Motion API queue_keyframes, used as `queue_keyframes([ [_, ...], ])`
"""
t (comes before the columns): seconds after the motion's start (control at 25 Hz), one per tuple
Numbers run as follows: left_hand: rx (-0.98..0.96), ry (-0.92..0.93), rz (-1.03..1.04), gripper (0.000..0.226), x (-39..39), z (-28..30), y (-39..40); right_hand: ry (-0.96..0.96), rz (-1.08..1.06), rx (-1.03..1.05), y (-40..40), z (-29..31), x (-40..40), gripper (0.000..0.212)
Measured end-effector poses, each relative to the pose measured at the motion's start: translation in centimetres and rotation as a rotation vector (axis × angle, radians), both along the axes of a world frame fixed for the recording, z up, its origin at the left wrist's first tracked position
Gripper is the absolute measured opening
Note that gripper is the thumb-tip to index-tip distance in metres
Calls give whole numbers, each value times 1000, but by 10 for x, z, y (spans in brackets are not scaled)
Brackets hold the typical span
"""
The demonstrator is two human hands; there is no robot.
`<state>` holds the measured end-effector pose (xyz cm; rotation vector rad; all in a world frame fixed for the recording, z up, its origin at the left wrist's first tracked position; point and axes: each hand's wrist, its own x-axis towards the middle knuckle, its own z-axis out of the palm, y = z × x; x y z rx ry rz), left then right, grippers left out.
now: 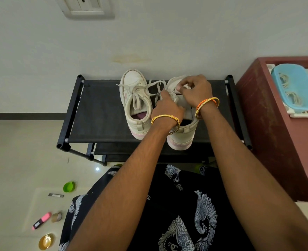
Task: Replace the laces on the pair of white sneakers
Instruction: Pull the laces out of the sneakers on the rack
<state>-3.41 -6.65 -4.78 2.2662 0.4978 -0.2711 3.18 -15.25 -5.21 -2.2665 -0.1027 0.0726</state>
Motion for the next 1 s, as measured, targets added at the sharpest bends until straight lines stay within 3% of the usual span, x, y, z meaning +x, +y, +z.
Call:
queue_keyframes([
  [0.16,34,15,-17,51,1,0,-1,-37,-51,469,2,19,-1,22],
  [0.32,54,30,-35,53,2,-2,0,58,-84,848,0,37,-2,21],
  [0.4,41,30,-30,54,3,-2,0,21,-145,645,1,33,-2,16],
  [0.48,26,27,-19,55,4,-3,0,-46,-63,213,-1,21,1,11],
  [0.56,24,21,-12,53,3,-4,1,30,103,-164,-1,11,2,15],
  [0.64,19,11,-11,51,3,-4,1,106,152,-361,3,8,0,17],
  [0.76,13,9,-4,51,3,-5,1,45,105,-364,8,9,-2,15],
  [1.0,33,15,-1,50,3,-4,0,-27,6,-15,7,5,2,2],
])
